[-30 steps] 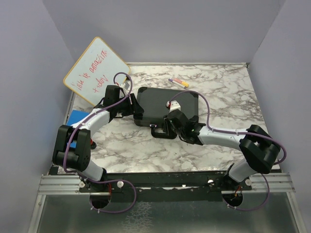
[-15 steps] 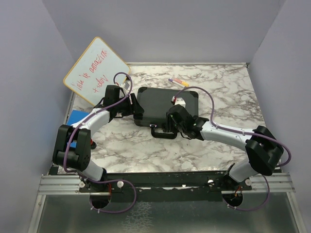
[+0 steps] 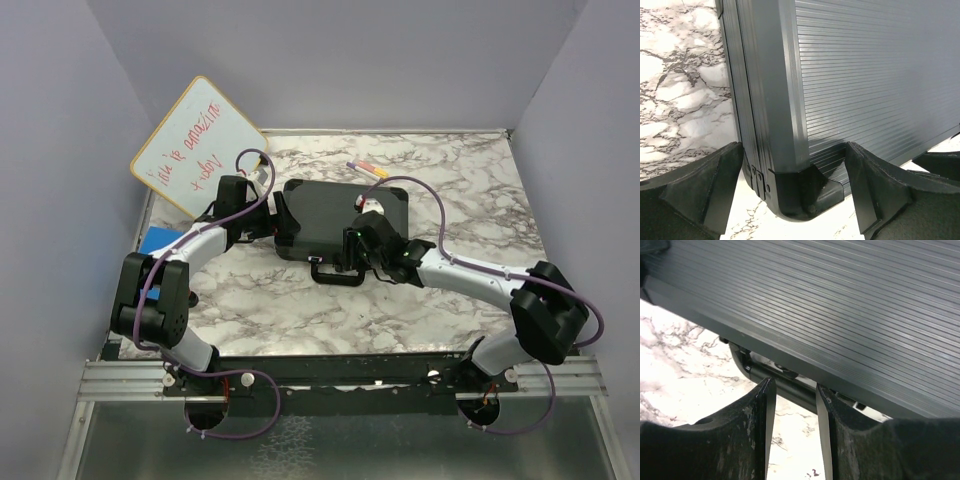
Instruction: Pack up texas hold em set
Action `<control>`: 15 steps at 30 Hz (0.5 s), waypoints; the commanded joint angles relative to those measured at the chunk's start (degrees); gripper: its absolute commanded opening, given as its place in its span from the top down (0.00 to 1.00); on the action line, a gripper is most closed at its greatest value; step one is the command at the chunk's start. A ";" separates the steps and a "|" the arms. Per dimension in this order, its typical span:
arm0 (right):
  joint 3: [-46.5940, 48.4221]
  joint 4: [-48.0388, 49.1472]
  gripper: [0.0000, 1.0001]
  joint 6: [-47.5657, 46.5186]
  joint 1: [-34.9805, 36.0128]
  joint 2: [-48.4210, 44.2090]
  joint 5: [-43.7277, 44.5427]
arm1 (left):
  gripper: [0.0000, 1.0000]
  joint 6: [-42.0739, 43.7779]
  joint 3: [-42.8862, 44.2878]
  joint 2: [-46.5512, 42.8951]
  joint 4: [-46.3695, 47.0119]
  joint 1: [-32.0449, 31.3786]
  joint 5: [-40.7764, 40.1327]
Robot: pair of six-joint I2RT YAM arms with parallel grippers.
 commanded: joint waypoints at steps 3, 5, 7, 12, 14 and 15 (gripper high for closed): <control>-2.11 6.81 0.61 -4.13 -0.76 1.63 -6.40 | 0.10 4.88 -5.41 4.44 -9.03 -0.87 -0.13; -1.93 6.56 0.63 -4.37 -0.77 3.02 -5.55 | 0.10 4.71 -5.81 4.97 -9.11 -0.87 0.09; -1.72 6.31 0.64 -4.87 -0.81 3.94 -5.02 | 0.10 4.57 -6.32 5.60 -9.19 -0.87 0.10; -1.67 5.60 0.66 -6.48 -0.76 5.74 -3.69 | 0.14 4.27 -6.14 7.11 -9.69 -0.87 -0.17; -1.91 5.52 0.66 -6.67 -0.83 6.14 -2.62 | 0.16 4.21 -6.01 7.57 -9.81 -0.83 -0.05; -2.07 5.61 0.67 -6.90 -0.80 6.34 -2.19 | 0.18 4.17 -5.97 7.75 -9.81 -0.86 0.03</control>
